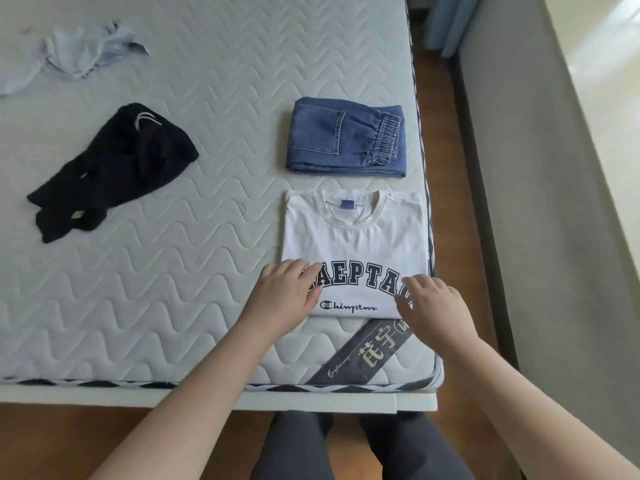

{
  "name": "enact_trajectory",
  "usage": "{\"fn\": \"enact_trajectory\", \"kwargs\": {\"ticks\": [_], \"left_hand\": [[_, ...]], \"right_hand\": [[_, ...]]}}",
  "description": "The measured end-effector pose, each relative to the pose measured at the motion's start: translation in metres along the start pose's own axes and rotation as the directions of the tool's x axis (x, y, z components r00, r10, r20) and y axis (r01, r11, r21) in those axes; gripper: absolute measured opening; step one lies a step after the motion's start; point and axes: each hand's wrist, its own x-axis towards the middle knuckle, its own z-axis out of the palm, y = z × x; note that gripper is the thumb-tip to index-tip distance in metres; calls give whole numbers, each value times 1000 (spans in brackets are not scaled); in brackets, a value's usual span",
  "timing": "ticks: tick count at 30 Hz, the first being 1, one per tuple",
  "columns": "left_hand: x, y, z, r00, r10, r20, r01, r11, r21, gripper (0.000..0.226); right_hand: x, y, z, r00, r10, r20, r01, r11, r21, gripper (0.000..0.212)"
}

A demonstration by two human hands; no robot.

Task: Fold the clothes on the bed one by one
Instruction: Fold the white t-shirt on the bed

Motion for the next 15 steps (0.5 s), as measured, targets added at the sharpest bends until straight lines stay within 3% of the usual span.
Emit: {"fn": "enact_trajectory", "kwargs": {"ticks": [4, 8, 15], "left_hand": [[-27, 13, -66, 999, 2, -47, 0, 999, 39, 51], [-62, 22, -109, 997, 62, 46, -64, 997, 49, 66], [-109, 10, -144, 992, 108, -71, -105, 993, 45, 52]], "right_hand": [[-29, -22, -67, 995, -24, -93, 26, 999, 22, 42], [-71, -42, -105, 988, -44, -148, 53, 997, 55, 43], [-127, -76, -126, 962, 4, -272, 45, 984, 170, 47]]}}
